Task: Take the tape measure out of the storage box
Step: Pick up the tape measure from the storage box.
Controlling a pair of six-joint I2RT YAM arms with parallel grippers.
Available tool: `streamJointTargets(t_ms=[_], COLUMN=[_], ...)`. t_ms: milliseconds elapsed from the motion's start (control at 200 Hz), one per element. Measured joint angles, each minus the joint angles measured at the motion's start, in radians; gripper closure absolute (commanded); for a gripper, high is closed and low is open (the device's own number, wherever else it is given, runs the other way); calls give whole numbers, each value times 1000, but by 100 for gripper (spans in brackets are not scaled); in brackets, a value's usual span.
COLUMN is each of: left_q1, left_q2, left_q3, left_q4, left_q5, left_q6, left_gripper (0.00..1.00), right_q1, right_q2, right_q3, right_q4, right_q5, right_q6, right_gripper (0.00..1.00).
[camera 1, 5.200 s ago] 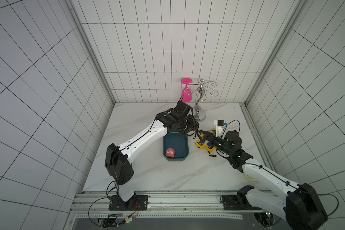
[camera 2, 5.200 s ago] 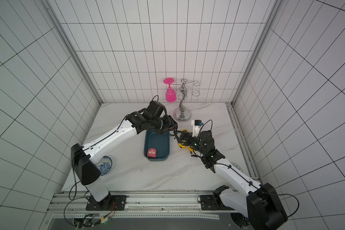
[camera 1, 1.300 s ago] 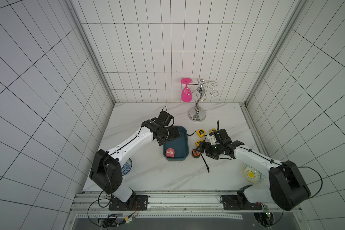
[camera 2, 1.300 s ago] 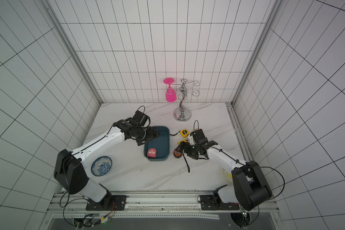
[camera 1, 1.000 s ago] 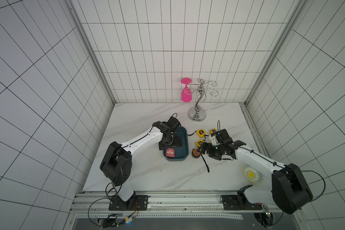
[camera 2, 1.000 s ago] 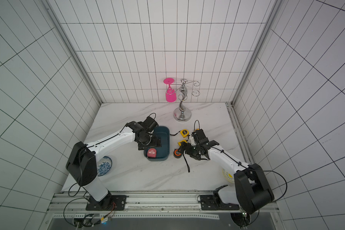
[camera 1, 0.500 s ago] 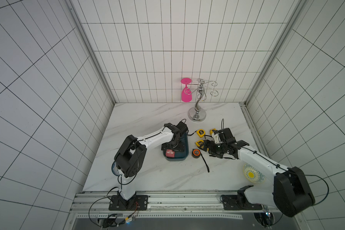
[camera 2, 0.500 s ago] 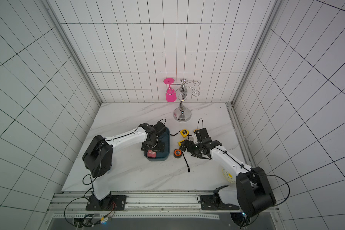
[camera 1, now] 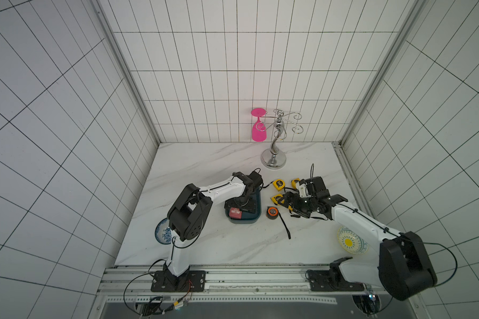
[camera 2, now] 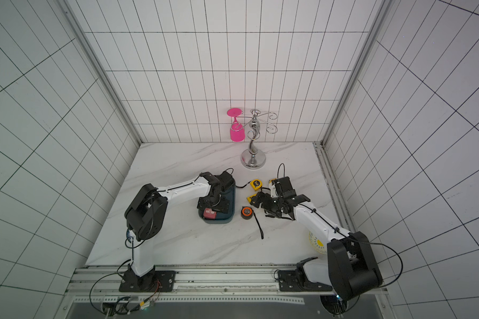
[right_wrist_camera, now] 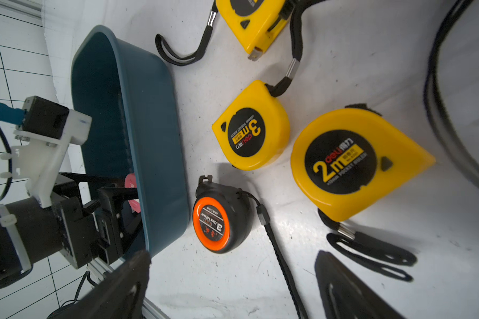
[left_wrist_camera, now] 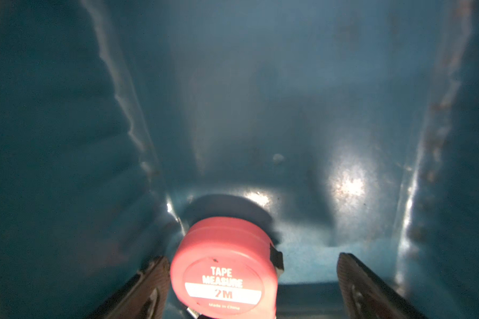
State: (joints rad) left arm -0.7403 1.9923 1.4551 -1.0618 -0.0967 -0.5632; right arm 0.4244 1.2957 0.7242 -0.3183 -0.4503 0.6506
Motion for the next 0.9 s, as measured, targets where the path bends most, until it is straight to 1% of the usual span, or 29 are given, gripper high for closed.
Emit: streamJointTargets(t_ms=[535, 765, 900], left_q1=[-16, -16, -16], left_q2=[5, 5, 5], left_q3=[48, 49, 49], left_q4=[-25, -65, -79], left_q5=[11, -39, -42], left_q6=[2, 50, 87], left_gripper=[3, 2, 2], right_q1=[-26, -30, -32], right_q2=[0, 0, 0], right_q3=[0, -4, -14], right_q4=[3, 8, 11], right_q5=[-20, -30, -34], right_q6=[-3, -3, -2], right_gripper=[3, 3, 3])
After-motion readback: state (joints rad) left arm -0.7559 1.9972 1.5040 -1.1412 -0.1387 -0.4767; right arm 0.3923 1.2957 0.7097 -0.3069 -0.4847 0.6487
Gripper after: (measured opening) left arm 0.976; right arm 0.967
